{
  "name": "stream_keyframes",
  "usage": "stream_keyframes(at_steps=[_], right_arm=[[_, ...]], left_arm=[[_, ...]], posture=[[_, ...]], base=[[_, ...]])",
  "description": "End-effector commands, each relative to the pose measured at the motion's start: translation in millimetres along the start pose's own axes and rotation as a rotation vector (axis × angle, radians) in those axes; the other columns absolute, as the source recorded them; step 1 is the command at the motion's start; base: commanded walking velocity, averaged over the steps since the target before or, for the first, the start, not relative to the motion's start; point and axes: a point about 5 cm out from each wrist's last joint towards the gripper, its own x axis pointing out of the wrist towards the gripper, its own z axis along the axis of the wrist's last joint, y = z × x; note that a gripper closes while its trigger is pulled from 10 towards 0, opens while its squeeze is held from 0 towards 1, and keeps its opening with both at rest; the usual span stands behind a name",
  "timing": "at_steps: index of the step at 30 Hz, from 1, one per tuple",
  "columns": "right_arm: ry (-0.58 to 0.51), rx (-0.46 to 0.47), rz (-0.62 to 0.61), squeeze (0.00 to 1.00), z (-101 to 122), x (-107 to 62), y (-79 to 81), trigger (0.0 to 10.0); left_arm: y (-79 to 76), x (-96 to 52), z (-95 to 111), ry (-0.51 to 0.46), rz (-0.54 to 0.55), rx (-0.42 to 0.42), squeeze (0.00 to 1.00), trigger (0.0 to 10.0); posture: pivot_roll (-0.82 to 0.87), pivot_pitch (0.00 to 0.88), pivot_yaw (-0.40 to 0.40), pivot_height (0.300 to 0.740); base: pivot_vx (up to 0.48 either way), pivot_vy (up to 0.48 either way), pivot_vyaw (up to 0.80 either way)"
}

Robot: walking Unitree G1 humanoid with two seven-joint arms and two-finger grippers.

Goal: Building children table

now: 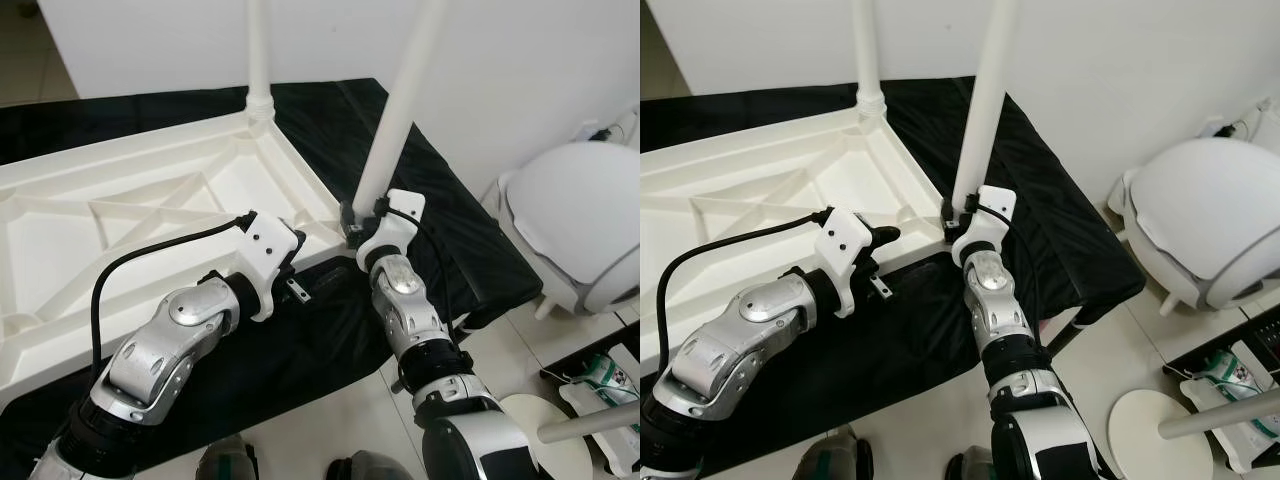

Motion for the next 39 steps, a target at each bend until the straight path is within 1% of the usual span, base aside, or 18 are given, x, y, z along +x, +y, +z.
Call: stream_keyframes(at_steps=[1, 2, 3, 4, 8, 12, 15, 16, 18, 19, 23, 24, 27, 30, 32, 35, 38, 39], right_arm=[[0.085, 0.023, -0.001, 0.0, -17.1, -6.5, 1.8, 10.0], [0.087, 0.026, 0.01, 0.33, -16.5, -7.0, 2.7, 10.0], [0.087, 0.026, 0.01, 0.33, -16.5, -7.0, 2.7, 10.0], [0.083, 0.056, 0.031, 1.0, -14.4, -8.9, 4.5, 10.0], [0.084, 0.045, 0.054, 1.0, -12.3, -9.7, 2.2, 10.0], [0.061, -0.01, 0.143, 1.0, -4.3, -6.7, -24.5, 10.0], [0.099, -0.06, 0.209, 1.0, -3.5, -4.0, -44.1, 10.0], [0.104, -0.085, 0.216, 0.13, -2.4, -2.5, -51.4, 10.0], [0.105, -0.101, 0.219, 0.13, -1.3, -1.6, -56.0, 10.0], [0.106, -0.12, 0.235, 0.0, 2.1, 0.6, -62.6, 10.0], [0.104, -0.16, 0.292, 0.0, 8.6, 4.7, -69.9, 10.0], [0.104, -0.16, 0.292, 0.0, 8.6, 4.7, -69.9, 10.0], [0.107, -0.191, 0.368, 0.0, 12.1, 8.7, -69.2, 10.0], [0.116, -0.209, 0.455, 0.0, 13.6, 14.9, -61.7, 10.0], [0.119, -0.206, 0.476, 0.0, 13.9, 16.6, -58.7, 10.0], [0.134, -0.214, 0.55, 0.0, 13.6, 21.9, -44.7, 10.0], [0.141, -0.22, 0.559, 0.0, 12.8, 22.3, -42.8, 10.0], [0.154, -0.224, 0.595, 0.0, 10.2, 21.9, -38.9, 10.0]], left_arm=[[-5.4, -0.2, 0.1, 0.006, -0.079, 0.001, 0.0, 10.0], [-4.3, -0.6, 0.3, 0.006, -0.074, 0.002, 0.0, 10.0], [-4.3, -0.6, 0.3, 0.006, -0.074, 0.002, 0.0, 10.0], [-3.3, -1.3, 0.6, 0.005, -0.067, 0.001, 0.0, 10.0], [-3.9, -1.7, 0.4, 0.005, -0.067, -0.001, 0.0, 10.0], [-3.2, -1.4, 0.8, 0.004, -0.065, -0.002, 0.0, 10.0], [-3.6, -0.9, 0.7, 0.004, -0.067, -0.002, 0.0, 10.0], [-3.7, -0.6, 0.8, 0.004, -0.068, -0.002, 0.0, 10.0], [-3.7, -0.5, 0.9, 0.003, -0.069, -0.002, 0.0, 10.0], [-3.0, -0.6, 1.2, 0.003, -0.069, -0.001, 0.0, 10.0], [-1.8, -0.4, 1.7, 0.003, -0.068, 0.001, 0.0, 10.0], [-1.8, -0.4, 1.7, 0.003, -0.068, 0.001, 0.0, 10.0], [-1.0, -0.1, 2.4, 0.002, -0.07, 0.005, 0.0, 10.0], [-0.5, 0.0, 3.2, 0.001, -0.072, 0.008, 0.0, 10.0], [-0.6, -0.1, 3.5, 0.001, -0.074, 0.009, 0.0, 10.0], [-0.4, -0.6, 4.5, 0.001, -0.073, 0.016, 0.0, 10.0], [-0.2, -0.7, 4.5, 0.002, -0.072, 0.017, 0.0, 10.0], [-0.2, -1.3, 4.6, 0.001, -0.07, 0.016, 0.0, 10.0]], posture=[[0.02, 0.0, -0.067, 0.74], [0.02, 0.0, -0.067, 0.74], [0.02, 0.0, -0.067, 0.74], [0.02, 0.003, -0.066, 0.74], [0.02, 0.005, -0.065, 0.74], [0.02, 0.009, -0.063, 0.74], [0.02, 0.009, -0.06, 0.74], [0.02, 0.009, -0.06, 0.74], [0.02, 0.009, -0.06, 0.74], [0.02, 0.007, -0.058, 0.74], [0.02, 0.003, -0.056, 0.74], [0.02, 0.003, -0.056, 0.74], [0.02, 0.0, -0.053, 0.74], [0.03, 0.0, -0.051, 0.74], [0.03, 0.0, -0.051, 0.74], [0.04, 0.0, -0.053, 0.74], [0.04, 0.0, -0.054, 0.74], [0.05, 0.0, -0.055, 0.74]], base=[[0.0, 0.0, 0.0], [0.0, 0.0, 0.0], [0.0, 0.0, 0.0], [0.0, 0.0, 0.0], [0.0, 0.0, 0.0], [0.0, 0.0, 0.0], [0.0, 0.0, 0.0], [0.0, 0.0, 0.0], [0.0, 0.0, 0.0], [0.0, 0.0, 0.0], [0.0, 0.0, 0.0], [0.0, 0.0, 0.0], [0.0, 0.0, 0.0], [0.0, 0.0, 0.0], [0.0, 0.0, 0.0], [0.0, 0.0, 0.0], [0.0, 0.0, 0.0], [0.0, 0.0, 0.0]])
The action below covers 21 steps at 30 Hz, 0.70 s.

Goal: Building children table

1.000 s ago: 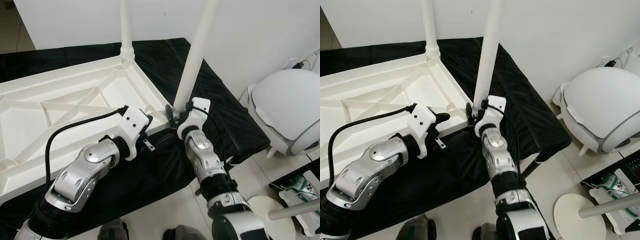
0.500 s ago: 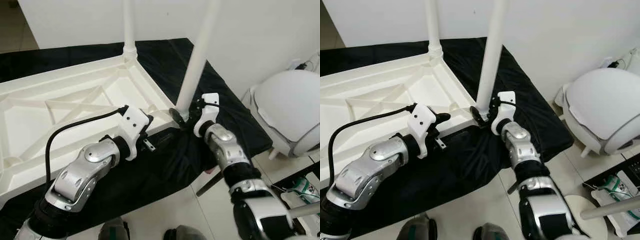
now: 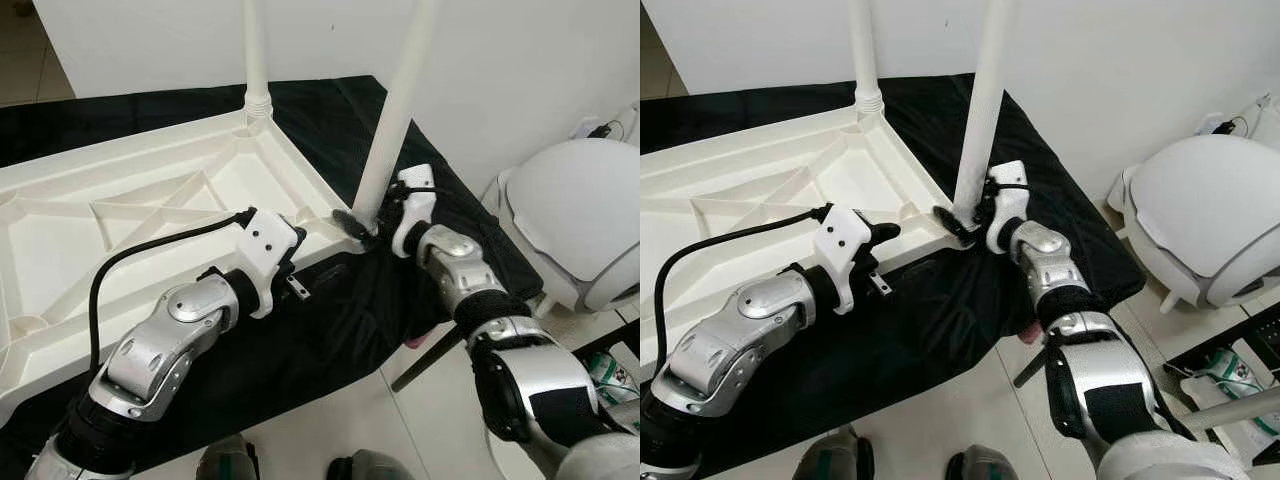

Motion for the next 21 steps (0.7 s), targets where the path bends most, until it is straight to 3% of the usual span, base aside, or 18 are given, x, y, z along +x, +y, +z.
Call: stream_keyframes(at_steps=[1, 2, 3, 4, 18, 19, 21], right_arm=[[0.018, -0.015, 0.047, 0.0, -1.7, 2.4, 4.4, 10.0], [0.017, -0.017, 0.063, 0.0, -2.4, 2.9, 5.7, 8.2], [0.017, -0.019, 0.072, 0.0, -2.9, 3.2, 6.4, 8.2], [0.011, -0.015, 0.087, 0.0, -3.6, 3.0, 7.4, 0.0], [0.015, -0.005, 0.084, 0.0, -8.9, -5.5, -1.5, 0.0], [0.008, 0.001, 0.066, 0.0, -8.9, -6.8, -3.5, 10.0], [-0.002, 0.008, 0.047, 0.0, -8.8, -8.1, -5.7, 10.0]], left_arm=[[-3.1, -1.0, 1.4, 0.005, -0.071, 0.007, 0.0, 10.0], [-3.3, -1.2, 1.4, 0.004, -0.07, 0.006, 0.0, 10.0], [-3.4, -1.3, 1.4, 0.004, -0.07, 0.006, 0.0, 10.0], [-3.5, -1.5, 1.5, 0.004, -0.068, 0.006, 0.0, 10.0], [-2.6, -3.0, 2.0, 0.003, -0.061, 0.005, 0.0, 10.0], [-2.6, -2.7, 2.2, 0.002, -0.062, 0.005, 0.0, 10.0], [-2.6, -2.4, 2.4, 0.001, -0.063, 0.006, 0.0, 10.0]], posture=[[0.05, 0.0, -0.055, 0.74], [0.05, 0.0, -0.057, 0.74], [0.05, 0.0, -0.057, 0.74], [0.05, 0.0, -0.059, 0.74], [0.06, 0.0, -0.061, 0.74], [0.05, 0.0, -0.062, 0.74], [0.05, 0.0, -0.062, 0.74]], base=[[0.0, 0.0, 0.0], [0.0, 0.0, 0.0], [0.0, 0.0, 0.0], [0.0, 0.0, 0.0], [0.0, 0.0, 0.0], [0.0, 0.0, 0.0], [0.0, 0.0, 0.0]])
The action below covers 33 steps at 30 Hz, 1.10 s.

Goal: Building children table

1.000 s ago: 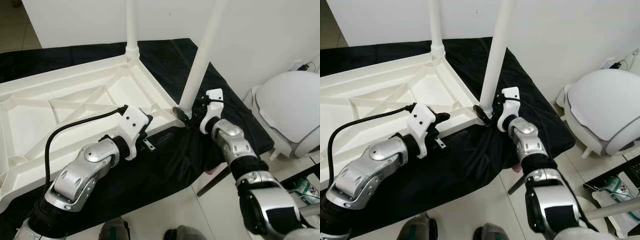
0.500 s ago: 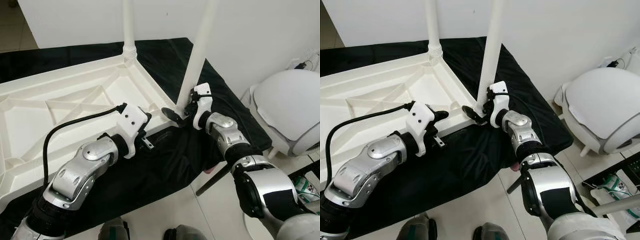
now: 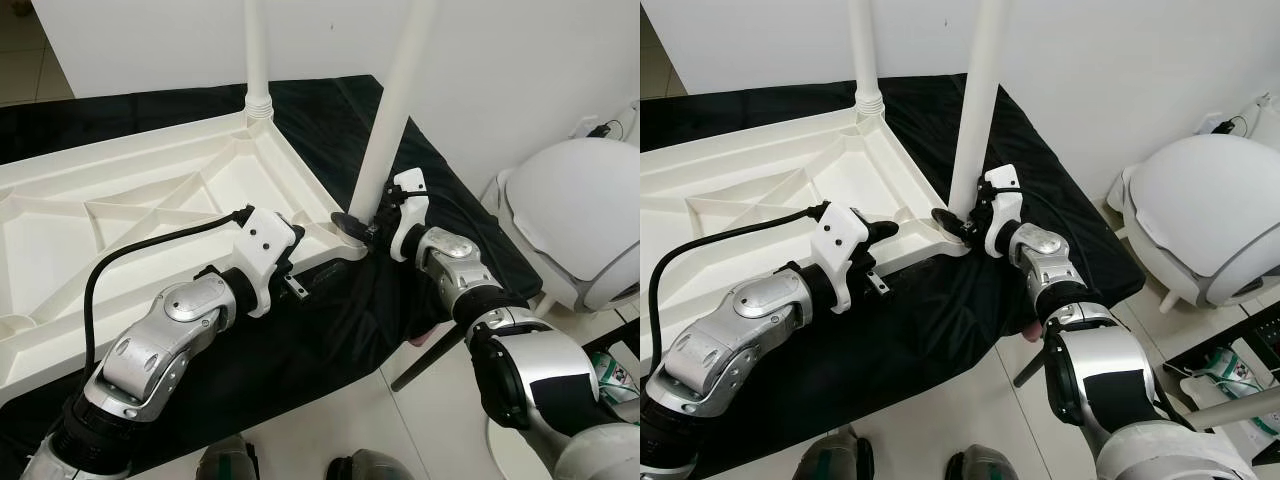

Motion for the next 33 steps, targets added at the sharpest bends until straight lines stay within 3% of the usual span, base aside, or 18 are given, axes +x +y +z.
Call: stream_keyframes(at_steps=[1, 10, 12, 16, 20, 22, 23, 25, 26, 33], right_arm=[[0.018, 0.007, -0.017, 0.0, -6.1, -4.3, -2.0, 10.0], [-0.067, 0.099, 0.014, 0.0, -11.1, -0.2, 16.8, 10.0], [-0.099, 0.108, 0.015, 0.0, -12.8, 3.6, 31.6, 10.0], [-0.122, 0.141, -0.08, 0.0, -16.7, 9.2, 52.1, 10.0], [-0.133, 0.147, -0.111, 0.0, -16.3, 10.3, 57.7, 10.0], [-0.147, 0.18, -0.271, 0.0, -15.7, 17.5, 67.0, 10.0], [-0.147, 0.18, -0.271, 0.0, -15.7, 17.5, 67.0, 10.0], [-0.148, 0.199, -0.447, 0.0, -16.8, 16.8, 68.0, 10.0], [-0.129, 0.203, -0.474, 0.0, -18.9, 17.1, 69.0, 10.0], [-0.095, 0.205, -0.489, 0.0, -20.3, 10.5, 70.4, 10.0]], left_arm=[[-2.4, -0.2, 0.0, 0.006, -0.061, -0.001, 0.0, 10.0], [-3.3, 0.4, -1.4, 0.008, -0.063, -0.002, 0.0, 10.0], [-4.0, 0.3, -1.7, 0.01, -0.066, -0.003, 0.0, 10.0], [-5.0, 0.5, -4.3, 0.015, -0.068, -0.008, 0.0, 10.0], [-5.1, 0.4, -5.2, 0.017, -0.068, -0.01, 0.0, 10.0], [-4.2, 3.6, -10.3, 0.022, -0.06, -0.033, 0.0, 10.0], [-4.2, 3.6, -10.3, 0.022, -0.06, -0.033, 0.0, 10.0], [-4.0, 5.9, -13.3, 0.027, -0.057, -0.041, 0.0, 10.0], [-4.1, 6.1, -13.7, 0.026, -0.056, -0.044, 0.0, 10.0], [-4.6, 5.7, -15.5, 0.028, -0.049, -0.05, 0.0, 10.0]], posture=[[0.05, 0.0, -0.064, 0.74], [0.04, 0.0, -0.064, 0.74], [0.04, 0.0, -0.066, 0.74], [0.04, 0.0, -0.07, 0.74], [0.03, 0.0, -0.069, 0.74], [0.02, 0.0, -0.07, 0.74], [0.02, 0.0, -0.07, 0.74], [0.03, 0.0, -0.072, 0.74], [0.02, 0.0, -0.073, 0.74], [0.03, 0.0, -0.079, 0.74]], base=[[0.0, 0.0, 0.0], [0.0, 0.0, 0.0], [0.0, 0.0, 0.0], [0.0, 0.0, 0.0], [0.0, 0.0, 0.0], [0.0, 0.0, 0.0], [0.0, 0.0, 0.0], [0.0, 0.0, 0.0], [0.0, 0.0, 0.0], [0.0, 0.0, 0.0]])
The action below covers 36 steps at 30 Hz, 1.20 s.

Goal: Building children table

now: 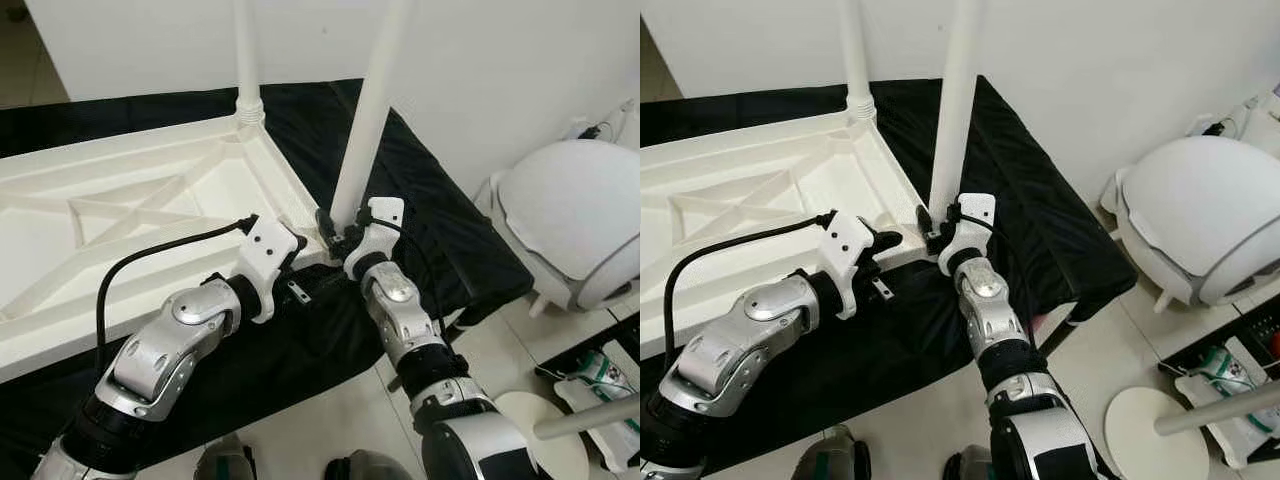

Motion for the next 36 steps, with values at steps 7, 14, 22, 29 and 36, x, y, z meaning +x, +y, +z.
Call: stream_keyframes(at_steps=[7, 14, 22, 29, 36], right_arm=[[0.034, 0.049, 0.035, 1.0, -5.0, -9.4, -3.9, 10.0], [0.003, 0.028, 0.185, 0.99, 9.9, -13.7, -22.9, 10.0], [0.091, -0.105, 0.41, 0.0, 8.0, -14.3, -50.7, 10.0], [0.131, -0.183, 0.467, 0.0, 13.4, -1.2, -66.2, 10.0], [0.124, -0.226, 0.499, 0.0, 24.8, 13.4, -60.7, 10.0]], left_arm=[[-2.4, -0.8, -3.0, 0.004, -0.044, 0.004, 0.0, 10.0], [-1.9, -0.1, -2.5, 0.001, -0.041, 0.007, 0.0, 10.0], [-0.4, 0.9, -1.0, -0.004, -0.042, 0.008, 0.0, 10.0], [1.5, 0.0, 1.2, -0.007, -0.043, 0.012, 0.0, 10.0], [3.1, -1.7, 2.4, -0.009, -0.031, 0.015, 0.0, 10.0]], posture=[[0.03, 0.0, -0.083, 0.74], [0.03, 0.0, -0.087, 0.74], [0.02, 0.0, -0.079, 0.74], [0.03, 0.0, -0.07, 0.74], [0.04, 0.0, -0.074, 0.74]], base=[[0.0, 0.0, 0.0], [0.0, 0.0, 0.0], [0.0, 0.0, 0.0], [0.0, 0.0, 0.0], [0.0, 0.0, 0.0]])
